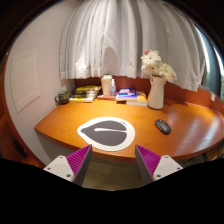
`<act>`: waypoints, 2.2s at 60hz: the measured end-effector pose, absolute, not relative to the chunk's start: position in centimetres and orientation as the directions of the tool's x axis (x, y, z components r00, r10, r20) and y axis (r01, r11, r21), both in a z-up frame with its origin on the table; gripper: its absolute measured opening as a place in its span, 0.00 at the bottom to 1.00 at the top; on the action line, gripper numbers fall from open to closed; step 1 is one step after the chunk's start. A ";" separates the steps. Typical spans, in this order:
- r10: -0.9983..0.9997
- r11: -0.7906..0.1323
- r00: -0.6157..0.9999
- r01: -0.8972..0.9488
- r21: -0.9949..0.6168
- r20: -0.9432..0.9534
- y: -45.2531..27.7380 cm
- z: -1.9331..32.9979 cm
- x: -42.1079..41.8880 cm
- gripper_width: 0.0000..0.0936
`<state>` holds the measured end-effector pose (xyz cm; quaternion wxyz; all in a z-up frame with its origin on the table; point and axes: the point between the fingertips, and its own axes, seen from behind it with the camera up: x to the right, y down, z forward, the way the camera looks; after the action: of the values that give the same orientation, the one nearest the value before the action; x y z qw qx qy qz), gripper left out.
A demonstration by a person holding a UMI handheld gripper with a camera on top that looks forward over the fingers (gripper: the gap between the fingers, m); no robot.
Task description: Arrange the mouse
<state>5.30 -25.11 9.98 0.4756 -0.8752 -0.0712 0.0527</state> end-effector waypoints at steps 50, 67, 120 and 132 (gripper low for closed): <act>0.005 -0.663 1.000 0.013 -0.748 0.013 -1.4 -1.1 29.3 0.89; -0.014 -0.664 1.000 -0.016 -0.747 -0.009 0.0 -1.3 28.9 0.51; 0.000 -0.487 1.000 -0.023 -0.873 -0.026 -0.6 17.7 6.3 0.36; -0.002 -0.670 1.000 -0.015 -0.742 -0.018 -4.1 4.0 1.8 0.36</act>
<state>1.76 -4.08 3.96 0.4063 -0.9137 0.0046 0.0080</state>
